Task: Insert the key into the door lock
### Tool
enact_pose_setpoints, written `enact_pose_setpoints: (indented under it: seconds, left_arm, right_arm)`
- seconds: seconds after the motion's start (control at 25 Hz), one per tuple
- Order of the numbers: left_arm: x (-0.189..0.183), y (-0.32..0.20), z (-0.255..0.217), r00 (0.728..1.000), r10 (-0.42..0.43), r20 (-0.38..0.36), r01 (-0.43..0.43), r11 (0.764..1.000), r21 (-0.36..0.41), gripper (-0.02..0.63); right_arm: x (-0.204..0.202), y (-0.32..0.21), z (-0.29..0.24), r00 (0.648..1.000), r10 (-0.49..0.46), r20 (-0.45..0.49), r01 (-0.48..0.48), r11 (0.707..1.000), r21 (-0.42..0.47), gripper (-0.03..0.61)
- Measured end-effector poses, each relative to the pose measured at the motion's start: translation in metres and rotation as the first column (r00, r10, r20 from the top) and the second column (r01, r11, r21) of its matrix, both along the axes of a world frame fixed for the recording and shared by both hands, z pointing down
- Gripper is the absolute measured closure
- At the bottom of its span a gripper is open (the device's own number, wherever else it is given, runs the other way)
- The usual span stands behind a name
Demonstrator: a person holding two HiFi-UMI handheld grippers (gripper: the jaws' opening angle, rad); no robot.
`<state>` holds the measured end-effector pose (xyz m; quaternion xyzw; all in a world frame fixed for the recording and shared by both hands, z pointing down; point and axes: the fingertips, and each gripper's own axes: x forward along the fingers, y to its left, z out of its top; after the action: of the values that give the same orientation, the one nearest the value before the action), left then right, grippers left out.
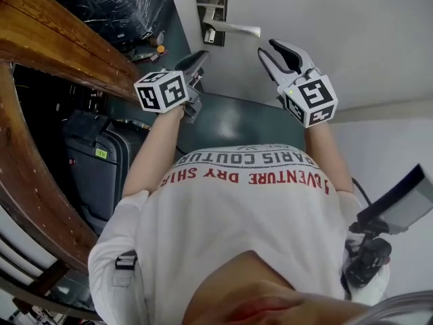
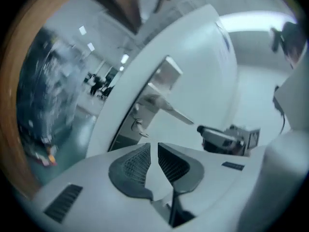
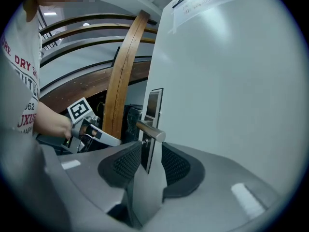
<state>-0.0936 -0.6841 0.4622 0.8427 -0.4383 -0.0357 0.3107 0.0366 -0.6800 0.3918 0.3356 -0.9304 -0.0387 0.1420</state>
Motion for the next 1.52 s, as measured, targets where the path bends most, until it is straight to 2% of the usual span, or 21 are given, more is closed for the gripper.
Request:
enact_pose_setpoints:
  seconds: [0.04,0.08,0.12,0.16,0.2,0.32,0.4,0.52,0.68,0.8,0.96,1.12,1.28,1.52]
  left_arm:
    - [0.001,0.016,-0.007,0.992,0.015,0.127,-0.023,0.998,0.065,0.58]
    - [0.004,0.033,-0.016,0.974,0.033,0.224,-0.061,0.991,0.12,0.58]
    - [0.009,0.052,-0.025,0.956,0.054,0.287,-0.104,0.981,0.163,0.581]
    - [0.013,0.07,-0.035,0.943,0.075,0.324,-0.144,0.97,0.194,0.585]
    - [0.016,0.089,-0.043,0.933,0.096,0.346,-0.178,0.96,0.214,0.602]
    - [0.02,0.149,-0.057,0.909,0.162,0.385,-0.261,0.94,0.221,0.611]
    - [0.02,0.193,-0.056,0.901,0.2,0.385,-0.295,0.932,0.208,0.611]
    - [0.013,0.265,-0.05,0.903,0.257,0.345,-0.331,0.927,0.177,0.612]
    - [-0.006,0.343,-0.04,0.909,0.284,0.306,-0.334,0.934,0.125,0.612]
    - [-0.014,0.386,-0.038,0.914,0.269,0.303,-0.313,0.943,0.108,0.612]
    - [-0.008,0.444,-0.05,0.921,0.24,0.308,-0.291,0.947,0.134,0.611]
    - [0.029,0.518,-0.056,0.916,0.232,0.328,-0.297,0.941,0.163,0.612]
    - [0.082,0.597,-0.05,0.924,0.214,0.317,-0.277,0.946,0.17,0.612]
    - [0.148,0.715,-0.063,0.918,0.2,0.342,-0.285,0.933,0.22,0.611]
  right_arm:
    - [-0.001,0.012,0.001,1.0,-0.004,-0.005,0.004,1.0,-0.008,0.451]
    - [-0.002,0.025,0.001,1.0,-0.012,-0.014,0.012,1.0,-0.013,0.451]
    - [-0.005,0.04,0.002,1.0,-0.02,-0.025,0.019,1.0,-0.015,0.453]
    - [-0.007,0.056,0.001,0.999,-0.021,-0.032,0.021,1.0,-0.018,0.457]
    - [-0.01,0.073,0.001,0.999,-0.015,-0.032,0.015,1.0,-0.025,0.489]
    - [-0.022,0.128,0.009,0.999,0.022,-0.026,-0.024,0.996,-0.081,0.558]
    - [-0.034,0.175,0.022,0.999,0.023,-0.027,-0.026,0.992,-0.127,0.575]
    - [-0.059,0.257,0.032,1.0,-0.012,-0.007,0.011,0.981,-0.193,0.577]
    - [-0.091,0.342,0.044,0.997,-0.076,-0.011,0.071,0.967,-0.244,0.577]
    - [-0.1,0.385,0.04,0.994,-0.107,-0.005,0.103,0.966,-0.237,0.577]
    - [-0.097,0.445,0.026,0.989,-0.146,0.002,0.143,0.969,-0.2,0.577]
    - [-0.062,0.521,0.012,0.988,-0.154,-0.006,0.151,0.977,-0.153,0.577]
    - [-0.004,0.601,0.02,0.993,-0.121,0.011,0.121,0.981,-0.153,0.577]
    - [0.064,0.71,0.014,0.993,-0.094,0.074,0.105,0.983,-0.153,0.577]
